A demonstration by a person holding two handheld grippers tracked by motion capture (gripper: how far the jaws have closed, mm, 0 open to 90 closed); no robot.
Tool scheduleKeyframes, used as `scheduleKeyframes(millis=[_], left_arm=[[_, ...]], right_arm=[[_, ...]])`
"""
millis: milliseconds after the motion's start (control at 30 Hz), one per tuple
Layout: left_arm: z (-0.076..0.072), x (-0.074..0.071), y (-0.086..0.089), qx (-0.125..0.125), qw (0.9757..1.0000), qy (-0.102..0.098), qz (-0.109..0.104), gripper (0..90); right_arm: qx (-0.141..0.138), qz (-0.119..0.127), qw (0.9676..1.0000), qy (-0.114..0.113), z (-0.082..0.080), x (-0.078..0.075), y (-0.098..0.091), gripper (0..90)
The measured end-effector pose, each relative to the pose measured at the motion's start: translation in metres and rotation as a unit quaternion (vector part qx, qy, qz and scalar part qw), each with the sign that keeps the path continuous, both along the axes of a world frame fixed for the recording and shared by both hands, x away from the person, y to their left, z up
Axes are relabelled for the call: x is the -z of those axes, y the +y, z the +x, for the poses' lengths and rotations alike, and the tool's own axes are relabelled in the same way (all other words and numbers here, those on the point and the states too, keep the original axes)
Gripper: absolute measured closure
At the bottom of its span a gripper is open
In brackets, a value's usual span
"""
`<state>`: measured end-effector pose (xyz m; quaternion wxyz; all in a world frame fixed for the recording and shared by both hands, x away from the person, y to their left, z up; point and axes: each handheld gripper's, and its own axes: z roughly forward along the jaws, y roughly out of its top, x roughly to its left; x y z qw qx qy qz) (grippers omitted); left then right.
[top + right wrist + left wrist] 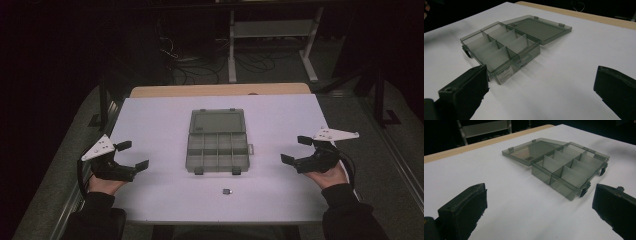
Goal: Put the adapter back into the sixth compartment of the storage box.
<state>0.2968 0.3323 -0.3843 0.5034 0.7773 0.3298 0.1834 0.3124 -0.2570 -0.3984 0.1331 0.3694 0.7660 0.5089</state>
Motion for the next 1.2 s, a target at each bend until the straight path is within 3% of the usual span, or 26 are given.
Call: scheduleKeyframes(millis=[1200], left_arm=[[0.0026, 0.0018, -0.0015, 0.009, 0.9999, 0.008, -0.002, 0.0]], right_arm=[[-0.008, -0.012, 0.9999, 0.0, -0.0026, -0.002, 0.0049, 0.0]])
